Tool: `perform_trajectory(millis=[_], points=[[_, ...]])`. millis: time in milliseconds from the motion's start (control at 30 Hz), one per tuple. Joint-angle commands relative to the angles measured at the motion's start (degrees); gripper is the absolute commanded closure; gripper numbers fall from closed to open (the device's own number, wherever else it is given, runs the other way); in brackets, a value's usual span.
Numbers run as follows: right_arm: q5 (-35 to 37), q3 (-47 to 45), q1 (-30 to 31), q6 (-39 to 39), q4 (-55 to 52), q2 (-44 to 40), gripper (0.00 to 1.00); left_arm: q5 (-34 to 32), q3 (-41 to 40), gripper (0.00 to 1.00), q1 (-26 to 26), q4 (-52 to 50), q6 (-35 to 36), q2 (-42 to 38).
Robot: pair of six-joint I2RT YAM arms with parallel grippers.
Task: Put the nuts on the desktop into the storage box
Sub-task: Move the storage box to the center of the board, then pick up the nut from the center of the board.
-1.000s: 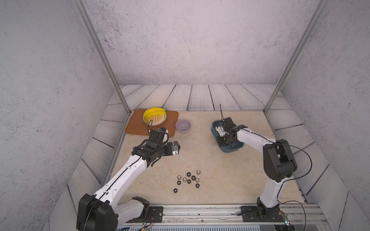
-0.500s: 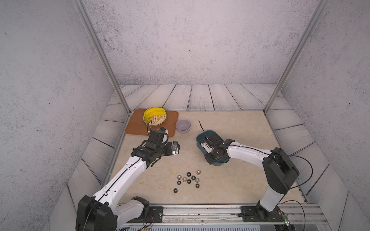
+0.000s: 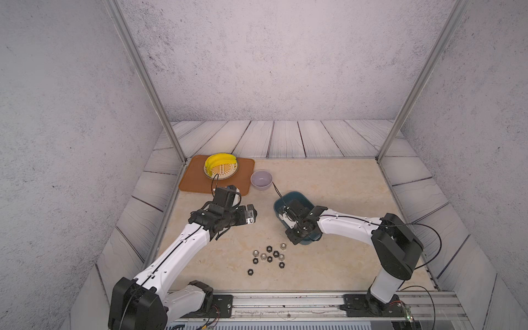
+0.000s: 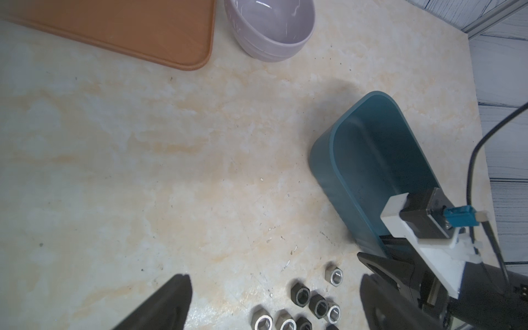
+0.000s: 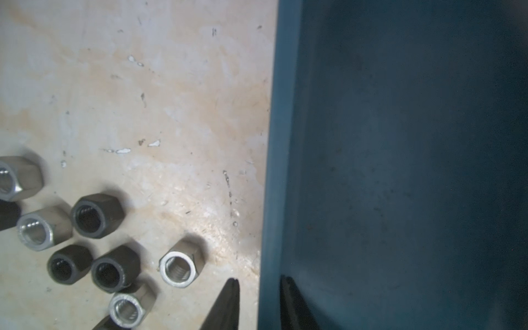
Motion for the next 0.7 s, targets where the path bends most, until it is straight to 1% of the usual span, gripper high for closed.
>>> perform_trajectory(millis=[0, 100, 233, 400, 533, 667], points=[[0.6, -0.3, 0.1, 0.4, -1.6, -1.8, 0.65, 0.9, 0.3, 0.02, -0.7, -5.2, -2.3, 1.8], [0.2, -0.2, 0.1, 0.9, -2.7, -4.9, 0.60, 0.0, 1.2, 0.02, -2.8, -9.6, -3.9, 2.8], [-0.3, -0.1, 0.0, 0.6, -5.2, -9.4, 0.55, -6.2, 2.6, 0.02, -8.6, -15.7, -4.9, 2.5], [-1.1, 0.3, 0.0, 0.3, -9.8, -14.7, 0.51, -9.1, 3.4, 0.02, -13.6, -22.9, -5.5, 1.5], [-3.9, -1.1, 0.3, 2.0, -12.4, -20.2, 0.48, -7.1, 1.4, 0.02, -16.0, -25.9, -6.2, -0.9], [-7.9, -3.5, 1.2, 4.1, -13.3, -24.9, 0.44, -2.9, -1.4, 0.02, -17.3, -25.3, -6.8, -3.6]])
